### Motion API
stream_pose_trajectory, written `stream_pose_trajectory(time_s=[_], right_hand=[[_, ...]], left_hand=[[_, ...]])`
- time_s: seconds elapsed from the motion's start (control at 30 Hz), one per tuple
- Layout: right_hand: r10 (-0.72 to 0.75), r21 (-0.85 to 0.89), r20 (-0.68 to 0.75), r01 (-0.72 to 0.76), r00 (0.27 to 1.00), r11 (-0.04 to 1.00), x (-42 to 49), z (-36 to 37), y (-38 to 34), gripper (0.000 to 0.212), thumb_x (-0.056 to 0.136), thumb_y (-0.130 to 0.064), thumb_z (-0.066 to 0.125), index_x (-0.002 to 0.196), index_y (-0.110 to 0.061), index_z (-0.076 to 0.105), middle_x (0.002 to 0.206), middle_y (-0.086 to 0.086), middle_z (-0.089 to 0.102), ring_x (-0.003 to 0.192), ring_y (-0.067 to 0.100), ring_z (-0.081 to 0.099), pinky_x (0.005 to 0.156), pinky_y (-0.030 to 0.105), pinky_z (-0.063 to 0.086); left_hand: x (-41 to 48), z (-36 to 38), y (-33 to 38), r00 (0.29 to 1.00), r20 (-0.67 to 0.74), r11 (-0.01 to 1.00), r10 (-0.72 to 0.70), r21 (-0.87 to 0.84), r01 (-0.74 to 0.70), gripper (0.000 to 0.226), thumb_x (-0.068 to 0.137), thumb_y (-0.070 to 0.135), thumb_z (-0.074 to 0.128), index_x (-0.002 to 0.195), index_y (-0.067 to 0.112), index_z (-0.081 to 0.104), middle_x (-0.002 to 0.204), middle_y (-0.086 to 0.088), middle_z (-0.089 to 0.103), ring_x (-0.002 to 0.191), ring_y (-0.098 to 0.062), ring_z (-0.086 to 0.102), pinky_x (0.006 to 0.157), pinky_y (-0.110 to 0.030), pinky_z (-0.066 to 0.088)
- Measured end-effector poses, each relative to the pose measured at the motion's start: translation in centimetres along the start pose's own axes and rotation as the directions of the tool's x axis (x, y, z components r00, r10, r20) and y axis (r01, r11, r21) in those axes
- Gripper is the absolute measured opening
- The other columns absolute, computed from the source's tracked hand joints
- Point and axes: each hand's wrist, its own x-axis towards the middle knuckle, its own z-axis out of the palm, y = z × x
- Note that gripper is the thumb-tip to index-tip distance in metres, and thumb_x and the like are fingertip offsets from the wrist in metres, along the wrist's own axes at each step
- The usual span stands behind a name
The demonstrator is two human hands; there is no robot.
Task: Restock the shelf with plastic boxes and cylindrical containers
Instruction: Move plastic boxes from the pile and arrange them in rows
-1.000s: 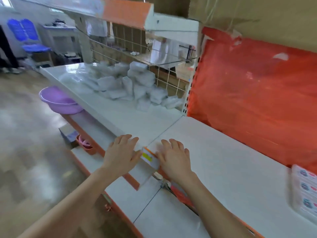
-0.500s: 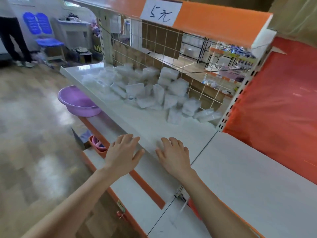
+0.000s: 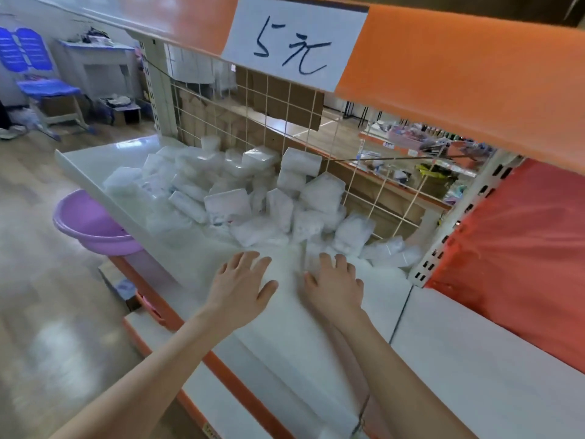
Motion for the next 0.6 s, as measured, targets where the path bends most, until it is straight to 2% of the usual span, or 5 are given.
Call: stream_pose_trajectory(time_s=[0.17, 0.3, 0.47, 0.53, 0.6], right_hand=[[0.179, 0.032, 0.026, -0.180, 0.984, 0.983, 2.5, 1.3, -0.9, 0.057, 0.084, -0.053, 0.047, 0.124, -0.013, 0.037, 0.122, 0.009, 0.043, 0.113, 0.030, 0.042, 0.082, 0.039, 0.038], [0.247, -0.008, -0.040, -0.248, 0.968, 0.969, 3.3, 2.0, -2.3, 0.049, 0.083, -0.043, 0.051, 0.118, -0.012, 0.038, 0.118, 0.011, 0.045, 0.110, 0.030, 0.043, 0.079, 0.037, 0.037], [0.304, 0.030, 0.015, -0.304, 0.953, 0.952, 3.1, 2.4, -4.2, 0.051, 0.083, -0.044, 0.054, 0.118, -0.012, 0.037, 0.115, 0.011, 0.046, 0.108, 0.031, 0.044, 0.082, 0.037, 0.037], [0.303, 0.171, 0.057, -0.308, 0.951, 0.936, 2.6, 2.4, -5.2, 0.050, 0.084, -0.042, 0.056, 0.120, -0.011, 0.040, 0.113, 0.011, 0.050, 0.108, 0.030, 0.046, 0.082, 0.035, 0.037], [0.351, 0.448, 0.110, -0.362, 0.930, 0.818, 2.1, 2.2, -6.3, 0.041, 0.084, -0.035, 0.056, 0.118, -0.013, 0.046, 0.108, 0.006, 0.054, 0.103, 0.025, 0.051, 0.075, 0.030, 0.037]], left_hand=[[2.4, 0.0, -1.4, 0.997, 0.009, 0.997, 0.072, -0.007, -0.072, 0.053, 0.094, 0.048, 0.034, 0.142, 0.025, 0.028, 0.149, 0.001, 0.024, 0.134, -0.019, 0.026, 0.102, -0.032, 0.027], [3.9, -0.2, -3.0, 0.980, 0.006, 0.980, 0.199, -0.013, -0.199, 0.053, 0.093, 0.048, 0.035, 0.141, 0.025, 0.030, 0.148, 0.002, 0.026, 0.134, -0.017, 0.026, 0.101, -0.031, 0.029], [4.8, -0.7, -4.9, 0.938, 0.025, 0.937, 0.347, -0.052, -0.345, 0.051, 0.093, 0.045, 0.037, 0.140, 0.026, 0.031, 0.147, 0.005, 0.026, 0.131, -0.016, 0.029, 0.097, -0.029, 0.035], [5.3, -1.0, -5.3, 0.921, 0.007, 0.918, 0.390, -0.077, -0.388, 0.048, 0.093, 0.042, 0.040, 0.138, 0.027, 0.033, 0.144, 0.006, 0.028, 0.128, -0.015, 0.034, 0.090, -0.029, 0.041], [5.6, -1.3, -5.7, 0.906, -0.010, 0.899, 0.423, -0.124, -0.421, 0.046, 0.091, 0.039, 0.044, 0.135, 0.027, 0.037, 0.141, 0.008, 0.032, 0.124, -0.015, 0.038, 0.084, -0.029, 0.043]])
